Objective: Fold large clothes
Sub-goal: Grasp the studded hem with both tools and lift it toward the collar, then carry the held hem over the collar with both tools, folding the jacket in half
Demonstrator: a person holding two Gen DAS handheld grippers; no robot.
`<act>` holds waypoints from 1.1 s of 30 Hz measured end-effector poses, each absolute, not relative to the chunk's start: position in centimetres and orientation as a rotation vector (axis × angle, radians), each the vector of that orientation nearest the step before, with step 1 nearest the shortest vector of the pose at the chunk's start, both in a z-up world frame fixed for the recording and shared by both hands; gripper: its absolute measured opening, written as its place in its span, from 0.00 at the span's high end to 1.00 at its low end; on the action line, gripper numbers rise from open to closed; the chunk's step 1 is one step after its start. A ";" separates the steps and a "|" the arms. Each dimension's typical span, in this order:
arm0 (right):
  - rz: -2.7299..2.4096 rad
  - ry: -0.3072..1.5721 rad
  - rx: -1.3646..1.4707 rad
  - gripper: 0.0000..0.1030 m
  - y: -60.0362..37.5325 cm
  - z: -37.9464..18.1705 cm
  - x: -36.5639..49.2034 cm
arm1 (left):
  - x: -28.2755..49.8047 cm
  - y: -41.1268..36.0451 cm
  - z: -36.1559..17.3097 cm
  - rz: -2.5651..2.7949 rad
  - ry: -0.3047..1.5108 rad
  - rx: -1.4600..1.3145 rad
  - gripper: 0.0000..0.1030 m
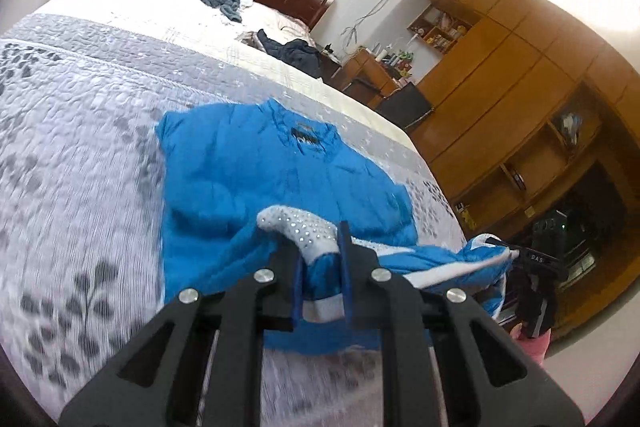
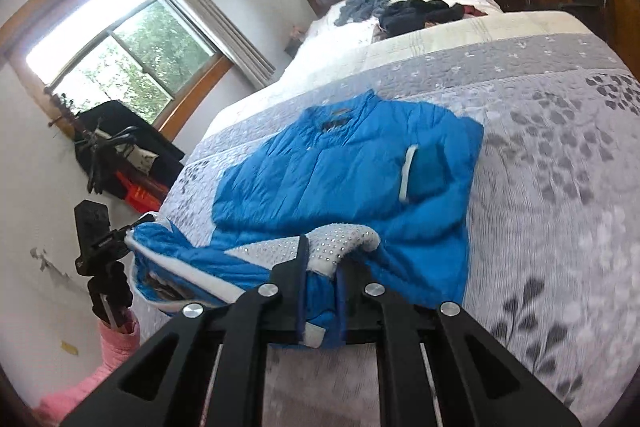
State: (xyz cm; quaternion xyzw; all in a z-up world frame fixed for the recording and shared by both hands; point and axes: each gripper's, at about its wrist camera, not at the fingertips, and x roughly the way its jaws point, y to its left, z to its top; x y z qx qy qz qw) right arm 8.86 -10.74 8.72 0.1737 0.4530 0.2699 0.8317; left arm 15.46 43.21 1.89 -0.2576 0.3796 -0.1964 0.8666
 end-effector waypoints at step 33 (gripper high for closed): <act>0.420 1.118 0.499 0.45 -14.4 1.1 24.3 | 32.2 47.4 -6.6 -0.400 1.001 -0.742 0.71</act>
